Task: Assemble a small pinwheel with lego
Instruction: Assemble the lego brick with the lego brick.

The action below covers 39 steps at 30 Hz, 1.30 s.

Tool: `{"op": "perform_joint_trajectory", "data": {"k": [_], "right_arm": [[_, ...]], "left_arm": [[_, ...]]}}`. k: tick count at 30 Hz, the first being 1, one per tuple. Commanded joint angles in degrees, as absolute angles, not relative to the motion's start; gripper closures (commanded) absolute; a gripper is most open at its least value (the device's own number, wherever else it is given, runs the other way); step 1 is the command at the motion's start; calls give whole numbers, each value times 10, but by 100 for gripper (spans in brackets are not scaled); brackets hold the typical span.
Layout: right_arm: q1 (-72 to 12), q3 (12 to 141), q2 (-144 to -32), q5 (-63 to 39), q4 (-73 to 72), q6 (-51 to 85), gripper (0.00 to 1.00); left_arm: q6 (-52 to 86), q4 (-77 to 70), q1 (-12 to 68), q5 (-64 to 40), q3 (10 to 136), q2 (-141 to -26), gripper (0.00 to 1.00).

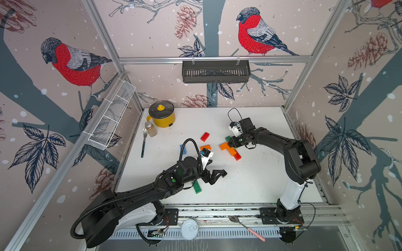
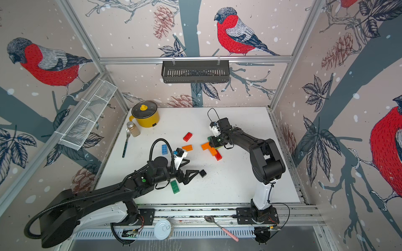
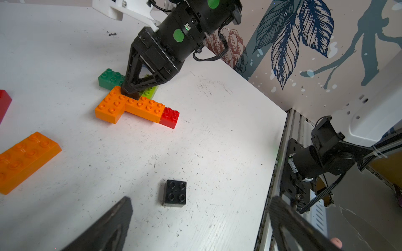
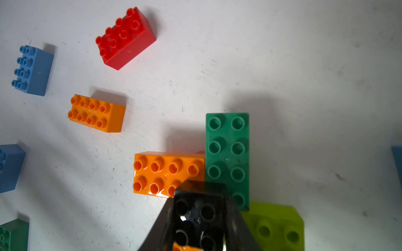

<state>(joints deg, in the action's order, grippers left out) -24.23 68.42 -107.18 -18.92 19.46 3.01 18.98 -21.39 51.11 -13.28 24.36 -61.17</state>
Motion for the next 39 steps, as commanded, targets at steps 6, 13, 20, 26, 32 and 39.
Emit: {"op": "perform_joint_trajectory", "data": {"k": [6,13,20,26,32,39], "right_arm": [[-258,691,-1084,-86,362,50,91],[-274,691,-1011,-89,357,105,88],[-268,672,-973,-85,334,129,83],[-272,672,-982,-70,322,126,79],[-275,662,-982,-51,312,130,76],[-280,643,-970,-53,295,129,69]], "left_arm": [[183,-221,511,-100,238,-595,2],[186,-219,511,-93,233,-576,2],[186,-221,512,-99,232,-577,2],[185,-218,512,-95,231,-574,2],[184,-218,512,-94,232,-574,2],[184,-218,512,-96,232,-573,2]]}}
